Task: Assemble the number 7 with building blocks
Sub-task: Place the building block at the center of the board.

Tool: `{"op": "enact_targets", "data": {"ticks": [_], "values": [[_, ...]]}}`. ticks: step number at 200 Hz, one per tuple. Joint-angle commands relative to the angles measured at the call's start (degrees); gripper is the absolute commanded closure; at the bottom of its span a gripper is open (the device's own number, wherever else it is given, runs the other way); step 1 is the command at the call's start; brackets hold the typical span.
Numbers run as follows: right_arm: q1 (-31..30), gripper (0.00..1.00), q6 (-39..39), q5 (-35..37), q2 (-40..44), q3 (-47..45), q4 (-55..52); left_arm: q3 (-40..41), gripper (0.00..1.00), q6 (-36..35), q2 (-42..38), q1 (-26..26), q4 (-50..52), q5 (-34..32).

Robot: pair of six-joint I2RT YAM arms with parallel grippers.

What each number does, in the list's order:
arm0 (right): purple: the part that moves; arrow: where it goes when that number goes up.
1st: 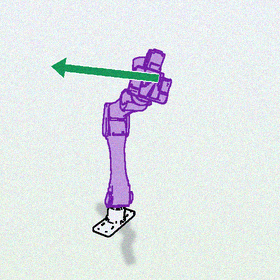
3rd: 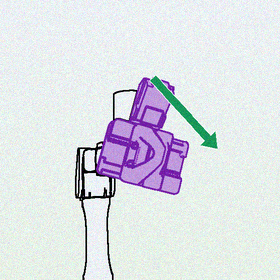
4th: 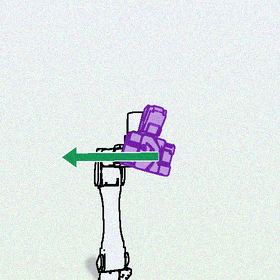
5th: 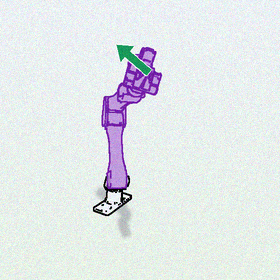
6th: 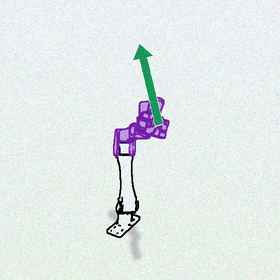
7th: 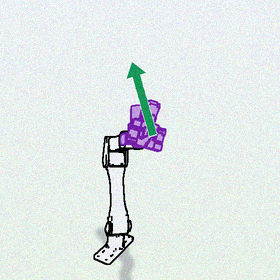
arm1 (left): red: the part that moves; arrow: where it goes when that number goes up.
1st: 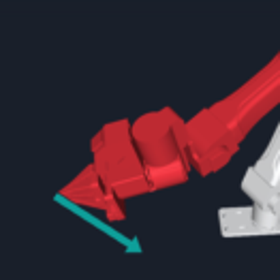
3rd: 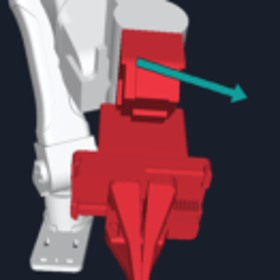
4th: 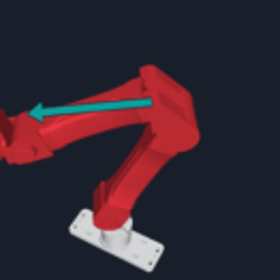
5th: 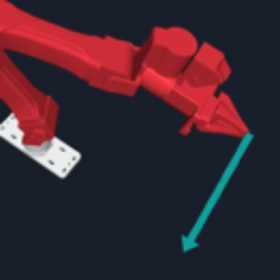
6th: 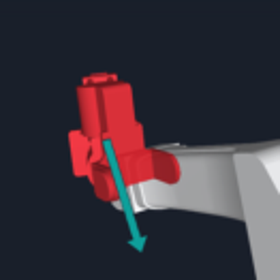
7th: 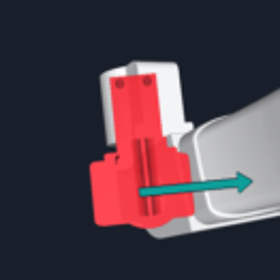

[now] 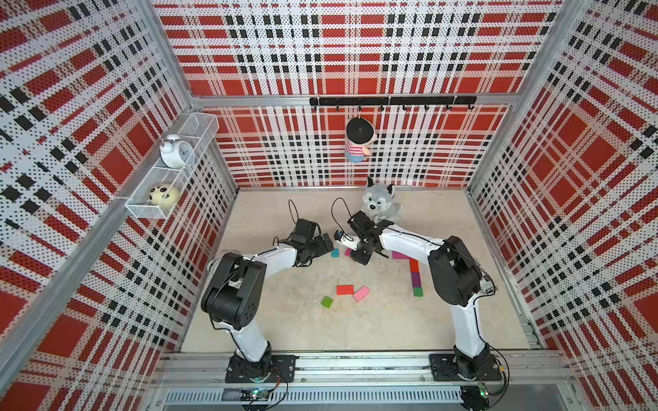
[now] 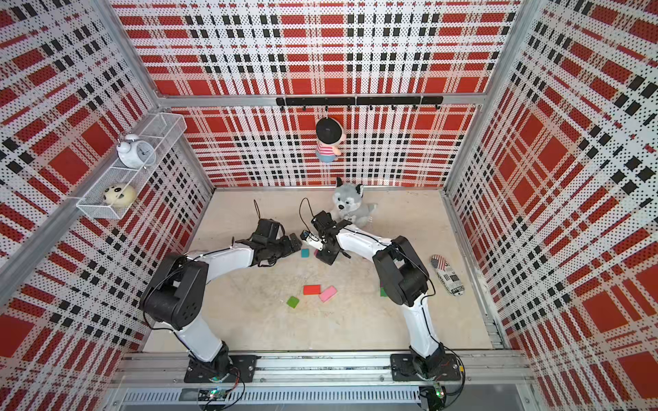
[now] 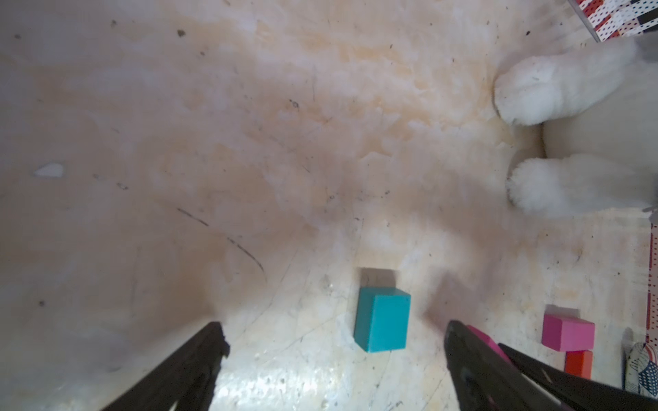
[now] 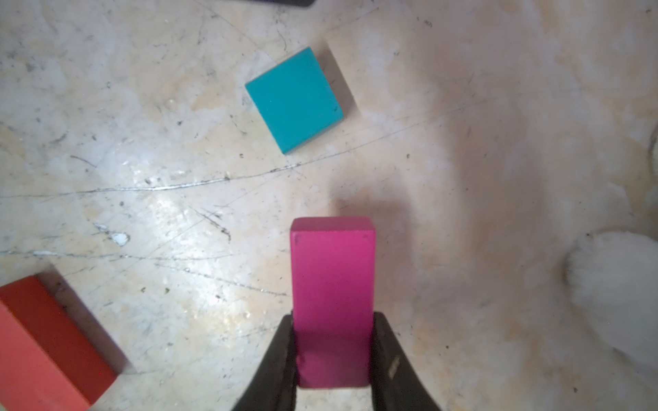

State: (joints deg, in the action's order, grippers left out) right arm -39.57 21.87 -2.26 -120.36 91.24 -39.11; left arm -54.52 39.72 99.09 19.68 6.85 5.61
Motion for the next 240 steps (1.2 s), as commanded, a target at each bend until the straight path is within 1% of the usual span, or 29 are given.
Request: {"op": "enact_targets", "data": {"ticks": [1,18,59,71,84,94,99,121,137,148,158,168,175,193,208,223,240], "values": [[-0.15,0.72,1.88,-0.20,-2.29,1.49,0.35,-0.37,0.02,0.70,0.06,-0.56,-0.95,0.41],[-0.16,0.70,2.65,-0.65,-3.45,2.56,0.33,-0.14,0.02,0.62,-0.02,-1.20,-0.96,1.02],[-0.15,0.60,1.81,-1.75,-5.22,4.14,1.23,0.06,0.02,0.62,0.30,-1.84,-0.96,1.59],[-0.15,0.52,1.43,-1.68,-5.63,4.52,1.40,-0.14,0.02,0.62,0.49,-1.84,-0.96,1.69],[-0.15,0.48,0.85,-0.69,-5.69,4.51,1.41,-0.30,0.02,0.62,0.75,-1.84,-1.04,1.84],[-0.15,0.39,0.02,0.52,-5.28,4.37,1.78,-0.40,0.02,0.62,0.97,-1.84,-1.05,2.08],[-0.08,0.36,-0.46,0.76,-4.89,4.36,1.99,-0.49,0.02,0.57,0.95,-1.76,-1.03,2.20],[0.45,0.31,-5.97,-1.17,-0.63,3.39,3.54,-0.48,0.02,-0.34,0.94,-1.24,-0.08,1.45],[0.72,0.30,-12.95,-2.32,4.13,0.99,6.62,-0.38,0.00,-1.83,0.36,-0.88,0.91,0.40],[0.98,0.29,-17.39,-3.07,7.37,-0.79,8.44,-0.49,0.03,-2.98,0.17,-0.87,1.50,-0.01],[1.35,0.30,-21.81,-2.62,9.77,-2.29,9.81,-0.78,0.06,-4.23,-0.01,-0.87,2.05,-0.50],[1.98,0.33,-26.44,-3.67,11.34,-3.18,9.76,-1.23,0.09,-5.71,-0.25,-0.79,2.33,-0.75],[2.36,0.37,-29.69,-4.78,11.95,-3.59,9.37,-1.61,0.13,-6.80,-0.30,-0.79,2.66,-0.82],[2.92,0.46,-36.71,-6.95,11.94,-4.60,7.13,-3.29,0.28,-9.42,0.30,-0.81,4.12,-0.85],[2.92,0.54,-42.08,-8.98,11.72,-6.15,6.40,-4.62,0.38,-11.11,1.43,-0.87,5.24,-0.57],[2.88,0.62,-47.53,-10.68,12.08,-8.38,7.84,-5.30,0.45,-11.70,2.38,-0.80,5.20,0.56],[2.92,0.66,-52.96,-11.72,12.60,-11.03,10.73,-5.75,0.52,-11.95,3.36,-0.70,4.13,2.48]]}}
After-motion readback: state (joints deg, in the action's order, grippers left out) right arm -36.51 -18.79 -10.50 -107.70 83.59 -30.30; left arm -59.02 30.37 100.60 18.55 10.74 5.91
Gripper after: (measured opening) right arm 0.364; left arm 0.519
